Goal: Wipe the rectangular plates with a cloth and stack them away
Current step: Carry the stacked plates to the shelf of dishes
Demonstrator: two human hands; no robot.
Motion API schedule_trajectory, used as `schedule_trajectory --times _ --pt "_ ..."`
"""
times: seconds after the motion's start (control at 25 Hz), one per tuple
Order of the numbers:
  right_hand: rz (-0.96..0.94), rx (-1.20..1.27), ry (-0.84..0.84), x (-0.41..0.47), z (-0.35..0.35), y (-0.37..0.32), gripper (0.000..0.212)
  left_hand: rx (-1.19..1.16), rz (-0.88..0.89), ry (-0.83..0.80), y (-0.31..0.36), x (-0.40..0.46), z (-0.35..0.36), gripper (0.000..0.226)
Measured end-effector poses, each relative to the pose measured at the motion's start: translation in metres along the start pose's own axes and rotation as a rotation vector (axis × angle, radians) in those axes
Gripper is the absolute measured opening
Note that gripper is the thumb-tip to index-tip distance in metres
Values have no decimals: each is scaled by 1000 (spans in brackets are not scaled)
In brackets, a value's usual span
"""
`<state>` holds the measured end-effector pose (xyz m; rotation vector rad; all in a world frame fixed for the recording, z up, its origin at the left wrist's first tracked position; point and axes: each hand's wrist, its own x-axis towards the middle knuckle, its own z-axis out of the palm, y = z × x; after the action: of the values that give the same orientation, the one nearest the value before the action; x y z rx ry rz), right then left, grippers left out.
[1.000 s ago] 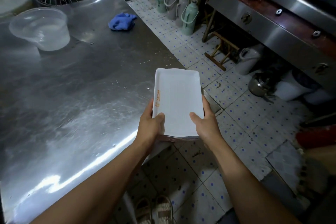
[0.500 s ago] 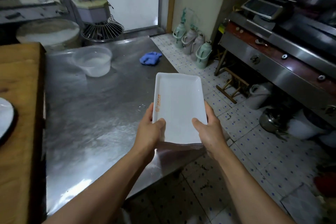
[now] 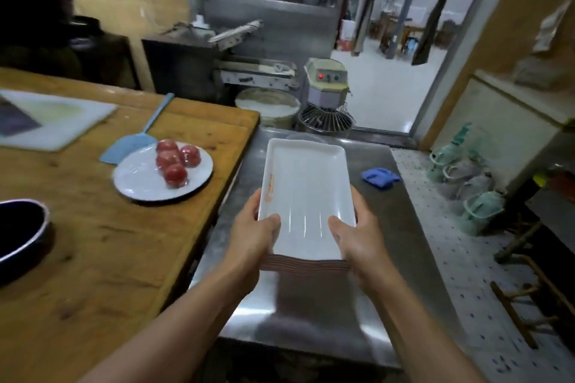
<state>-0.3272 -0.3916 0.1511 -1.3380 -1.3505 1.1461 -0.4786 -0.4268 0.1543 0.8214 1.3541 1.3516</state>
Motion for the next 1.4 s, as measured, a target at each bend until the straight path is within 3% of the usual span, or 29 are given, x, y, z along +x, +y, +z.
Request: schedule_trajectory --times 0.44,0.68,1.04,1.4 --pt "-139 35 -676 -78 179 -59 55 -155 129 661 25 -128 -170 42" --pt "-164 20 -917 -157 302 -86 57 -204 169 931 29 -204 -281 43" --pt "-103 -65 -1130 -278 481 -131 65 -230 217 1197 50 -294 -455 39" --pt "-234 -62 -1255 -329 641 -160 55 -260 217 1351 70 -313 -601 31"
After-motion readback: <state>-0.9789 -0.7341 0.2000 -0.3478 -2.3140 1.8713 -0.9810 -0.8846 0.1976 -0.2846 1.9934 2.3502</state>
